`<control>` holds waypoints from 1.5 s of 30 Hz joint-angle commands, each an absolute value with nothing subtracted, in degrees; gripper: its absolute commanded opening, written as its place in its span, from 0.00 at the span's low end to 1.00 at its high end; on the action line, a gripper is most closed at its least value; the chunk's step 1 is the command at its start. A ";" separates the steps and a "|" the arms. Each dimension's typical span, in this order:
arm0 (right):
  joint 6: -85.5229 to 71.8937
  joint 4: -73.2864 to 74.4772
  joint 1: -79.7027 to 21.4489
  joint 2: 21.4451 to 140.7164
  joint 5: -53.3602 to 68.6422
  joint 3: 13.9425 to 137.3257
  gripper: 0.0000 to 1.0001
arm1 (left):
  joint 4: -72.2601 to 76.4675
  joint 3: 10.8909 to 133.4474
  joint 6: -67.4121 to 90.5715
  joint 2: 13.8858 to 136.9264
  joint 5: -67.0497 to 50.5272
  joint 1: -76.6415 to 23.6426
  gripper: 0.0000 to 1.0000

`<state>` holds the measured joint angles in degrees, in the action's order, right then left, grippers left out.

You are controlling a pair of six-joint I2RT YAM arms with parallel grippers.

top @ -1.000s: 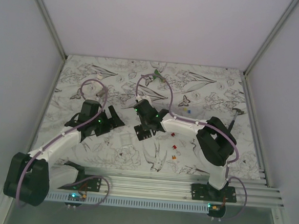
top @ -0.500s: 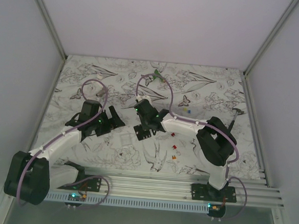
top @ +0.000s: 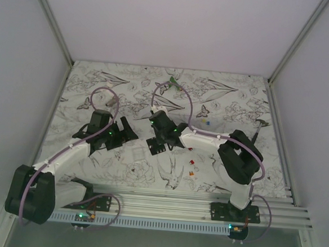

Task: Snap on the fuse box
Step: Install the fuse at the fuse box base.

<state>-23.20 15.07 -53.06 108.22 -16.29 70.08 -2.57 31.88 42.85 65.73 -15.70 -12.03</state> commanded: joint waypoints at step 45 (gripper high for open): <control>-20.53 33.05 -54.76 117.57 -16.42 75.58 0.00 | -0.88 33.71 44.31 69.02 -18.18 -13.01 0.99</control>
<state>-19.92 23.18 -54.98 111.98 -19.68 76.58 -1.26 32.91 44.12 68.82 -17.91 -12.78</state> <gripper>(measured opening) 0.091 0.995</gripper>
